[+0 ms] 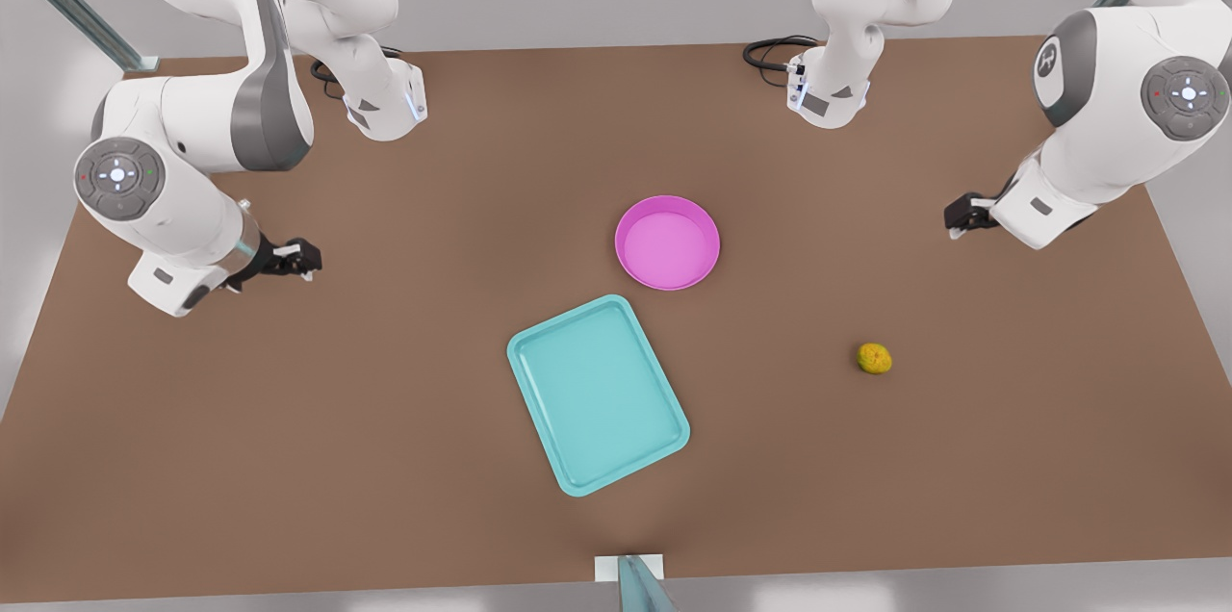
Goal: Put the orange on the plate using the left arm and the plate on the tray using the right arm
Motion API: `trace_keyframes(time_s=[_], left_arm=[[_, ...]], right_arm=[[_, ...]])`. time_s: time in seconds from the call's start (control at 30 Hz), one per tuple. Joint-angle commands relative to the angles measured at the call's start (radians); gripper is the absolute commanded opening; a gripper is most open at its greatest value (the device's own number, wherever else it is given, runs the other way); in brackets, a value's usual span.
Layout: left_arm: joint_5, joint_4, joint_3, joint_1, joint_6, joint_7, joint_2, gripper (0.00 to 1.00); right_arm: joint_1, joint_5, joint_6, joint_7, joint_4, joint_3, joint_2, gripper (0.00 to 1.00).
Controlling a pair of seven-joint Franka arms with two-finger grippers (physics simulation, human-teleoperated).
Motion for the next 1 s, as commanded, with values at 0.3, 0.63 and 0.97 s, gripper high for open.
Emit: trace_keyframes(time_s=[0.3, 0.63, 0.97], left_arm=[[-0.001, -0.361, 0.003, 0.013, 0.758, -0.007, 0.311, 1.00], [0.001, -0.430, 0.003, 0.030, 0.916, 0.002, 0.418, 1.00], [-0.001, -0.413, 0.003, 0.042, 0.940, -0.001, 0.491, 1.00]], right_arm=[[0.000, 0.015, 0.051, -0.029, -0.001, 0.000, 0.011, 1.00], [0.002, 0.015, 0.051, -0.029, 0.000, 0.000, 0.019, 1.00], [0.000, 0.032, 0.051, -0.029, 0.000, -0.002, 0.021, 1.00]])
